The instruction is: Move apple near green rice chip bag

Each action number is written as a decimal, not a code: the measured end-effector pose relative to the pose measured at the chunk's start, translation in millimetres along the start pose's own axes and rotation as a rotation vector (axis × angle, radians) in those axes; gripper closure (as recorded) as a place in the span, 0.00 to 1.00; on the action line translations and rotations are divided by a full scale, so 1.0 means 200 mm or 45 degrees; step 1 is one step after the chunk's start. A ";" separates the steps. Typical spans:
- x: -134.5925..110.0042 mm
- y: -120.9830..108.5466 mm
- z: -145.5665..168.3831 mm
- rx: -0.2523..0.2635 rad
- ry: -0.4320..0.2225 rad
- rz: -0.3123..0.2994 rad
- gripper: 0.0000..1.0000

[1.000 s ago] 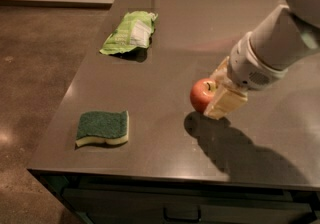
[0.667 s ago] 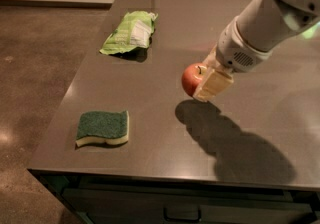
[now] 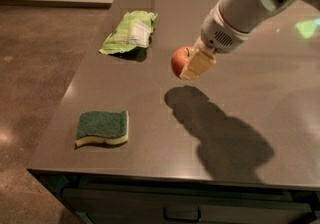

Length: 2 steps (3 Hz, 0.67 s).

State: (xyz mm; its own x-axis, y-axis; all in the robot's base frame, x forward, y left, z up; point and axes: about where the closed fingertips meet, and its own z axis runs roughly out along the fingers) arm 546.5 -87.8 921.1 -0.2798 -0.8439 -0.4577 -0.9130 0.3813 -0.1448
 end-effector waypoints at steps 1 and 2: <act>-0.13 -0.13 0.11 0.033 0.011 0.033 1.00; -0.29 -0.22 0.26 0.058 0.031 0.037 1.00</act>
Offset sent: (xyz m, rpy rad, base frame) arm 0.1162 0.0877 -0.0237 -0.0482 -0.0325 -0.0687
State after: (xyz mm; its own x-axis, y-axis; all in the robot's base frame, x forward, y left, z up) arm 619.4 -35.7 907.9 -0.3135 -0.8410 -0.4410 -0.8903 0.4219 -0.1716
